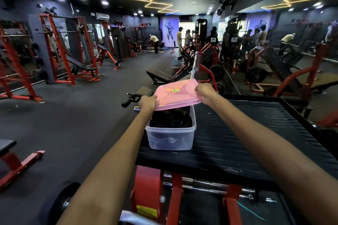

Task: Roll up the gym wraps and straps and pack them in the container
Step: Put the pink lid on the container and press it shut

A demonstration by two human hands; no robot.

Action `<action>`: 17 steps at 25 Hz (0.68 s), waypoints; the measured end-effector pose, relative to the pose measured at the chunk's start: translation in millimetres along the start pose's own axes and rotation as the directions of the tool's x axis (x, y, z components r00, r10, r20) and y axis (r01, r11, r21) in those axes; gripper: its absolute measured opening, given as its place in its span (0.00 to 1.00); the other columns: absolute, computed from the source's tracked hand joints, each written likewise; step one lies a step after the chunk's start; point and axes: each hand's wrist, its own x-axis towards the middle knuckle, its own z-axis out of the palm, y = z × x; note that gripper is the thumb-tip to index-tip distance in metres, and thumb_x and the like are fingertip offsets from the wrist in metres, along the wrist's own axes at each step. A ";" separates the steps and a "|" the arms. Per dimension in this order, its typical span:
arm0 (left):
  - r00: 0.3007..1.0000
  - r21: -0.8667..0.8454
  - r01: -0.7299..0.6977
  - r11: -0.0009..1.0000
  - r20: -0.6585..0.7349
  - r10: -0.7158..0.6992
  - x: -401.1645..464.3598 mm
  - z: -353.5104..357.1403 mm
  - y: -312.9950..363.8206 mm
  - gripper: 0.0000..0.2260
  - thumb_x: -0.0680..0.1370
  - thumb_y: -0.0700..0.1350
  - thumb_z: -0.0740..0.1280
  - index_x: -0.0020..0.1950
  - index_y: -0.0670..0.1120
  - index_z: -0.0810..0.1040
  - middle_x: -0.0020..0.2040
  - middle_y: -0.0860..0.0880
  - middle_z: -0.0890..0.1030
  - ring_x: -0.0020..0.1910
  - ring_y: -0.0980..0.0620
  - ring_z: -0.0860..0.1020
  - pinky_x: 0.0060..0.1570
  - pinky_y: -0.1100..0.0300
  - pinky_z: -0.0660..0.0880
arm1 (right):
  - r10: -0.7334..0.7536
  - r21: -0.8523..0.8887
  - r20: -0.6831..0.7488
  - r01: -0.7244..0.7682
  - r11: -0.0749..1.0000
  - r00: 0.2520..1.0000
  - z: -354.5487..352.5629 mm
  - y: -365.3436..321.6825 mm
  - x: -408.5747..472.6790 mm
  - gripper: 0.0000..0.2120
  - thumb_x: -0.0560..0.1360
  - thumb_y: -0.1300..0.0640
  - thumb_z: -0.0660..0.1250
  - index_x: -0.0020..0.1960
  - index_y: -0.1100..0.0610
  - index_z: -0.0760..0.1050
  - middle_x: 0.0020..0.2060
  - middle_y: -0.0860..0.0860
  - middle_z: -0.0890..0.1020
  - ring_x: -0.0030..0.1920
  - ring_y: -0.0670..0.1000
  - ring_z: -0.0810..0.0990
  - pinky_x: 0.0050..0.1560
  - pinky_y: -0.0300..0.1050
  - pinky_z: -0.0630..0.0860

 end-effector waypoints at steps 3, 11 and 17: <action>0.999 0.214 0.013 0.977 -0.038 -0.005 1.3 -9.7 -12.8 0.18 0.76 0.47 0.64 0.61 0.38 0.77 0.62 0.38 0.77 0.63 0.38 0.73 0.60 0.53 0.69 | -0.027 -0.241 -0.026 0.020 0.970 0.999 16.3 31.3 -14.9 0.17 0.78 0.63 0.56 0.63 0.70 0.70 0.60 0.63 0.77 0.49 0.60 0.79 0.41 0.37 0.74; 1.000 0.394 0.007 0.919 0.009 -0.012 -12.5 1.4 -49.0 0.21 0.78 0.48 0.57 0.69 0.41 0.68 0.68 0.37 0.69 0.67 0.36 0.67 0.64 0.49 0.65 | -0.011 -0.496 -0.079 -0.029 0.868 0.997 30.5 65.8 -20.2 0.16 0.78 0.63 0.55 0.64 0.64 0.70 0.67 0.62 0.65 0.60 0.63 0.74 0.57 0.51 0.72; 0.998 0.455 0.059 0.888 -0.020 -0.056 -24.2 4.8 -49.0 0.24 0.80 0.51 0.51 0.71 0.38 0.62 0.70 0.35 0.66 0.67 0.36 0.67 0.65 0.48 0.65 | -0.009 -0.581 -0.061 -0.029 0.813 0.998 19.8 76.2 -20.6 0.20 0.79 0.56 0.52 0.66 0.64 0.69 0.66 0.64 0.70 0.64 0.64 0.72 0.60 0.53 0.71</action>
